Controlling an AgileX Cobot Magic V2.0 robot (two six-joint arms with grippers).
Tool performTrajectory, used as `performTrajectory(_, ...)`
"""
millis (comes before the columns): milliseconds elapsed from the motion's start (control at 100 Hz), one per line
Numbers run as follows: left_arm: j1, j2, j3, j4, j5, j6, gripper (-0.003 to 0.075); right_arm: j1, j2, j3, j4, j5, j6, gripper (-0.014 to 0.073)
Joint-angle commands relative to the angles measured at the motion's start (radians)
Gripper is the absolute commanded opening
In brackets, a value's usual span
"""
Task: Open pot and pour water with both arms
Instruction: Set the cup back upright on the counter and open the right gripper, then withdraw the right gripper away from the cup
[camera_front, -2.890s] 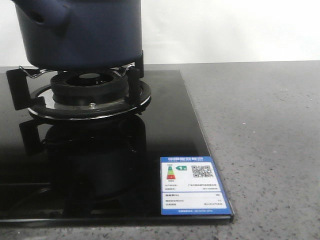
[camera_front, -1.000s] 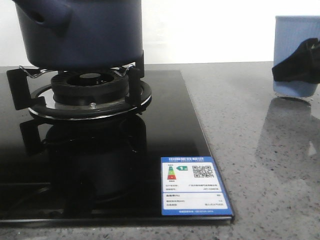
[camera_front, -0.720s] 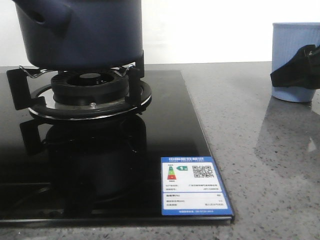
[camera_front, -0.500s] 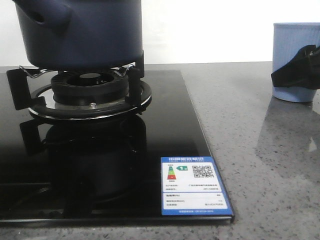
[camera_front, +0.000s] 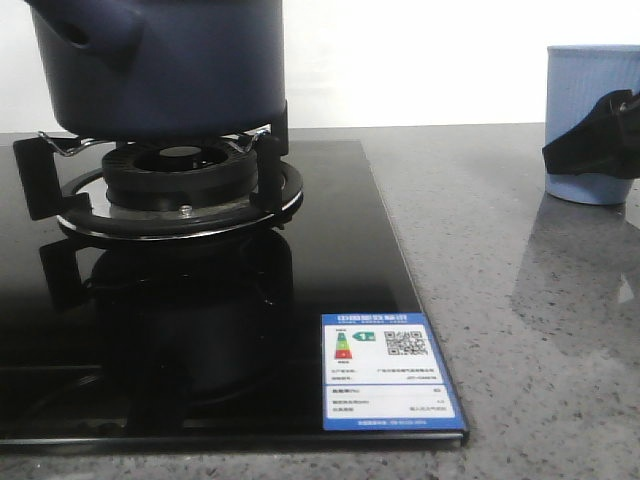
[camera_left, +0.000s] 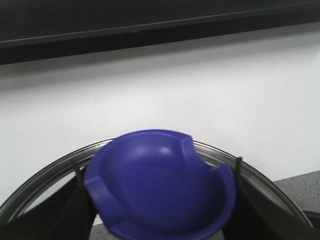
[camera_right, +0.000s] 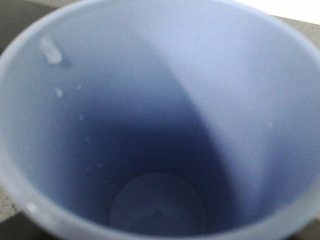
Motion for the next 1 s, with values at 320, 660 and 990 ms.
performTrajectory(320,-0.002,-0.031,-0.032,-0.002,-0.023,-0.01,0.0348,-0.004,-0.061,-0.018,0.041,-0.019,0.035,0.0579)
performTrajectory(660,-0.002,-0.031,-0.032,-0.002,-0.023,-0.01,0.0348,-0.004,-0.191,0.019,-0.134,0.123,0.244,0.0579)
performTrajectory(990,-0.002,-0.031,-0.032,-0.002,-0.023,-0.01,0.0348,-0.004,-0.311,0.177,-0.221,0.089,0.37,0.0579)
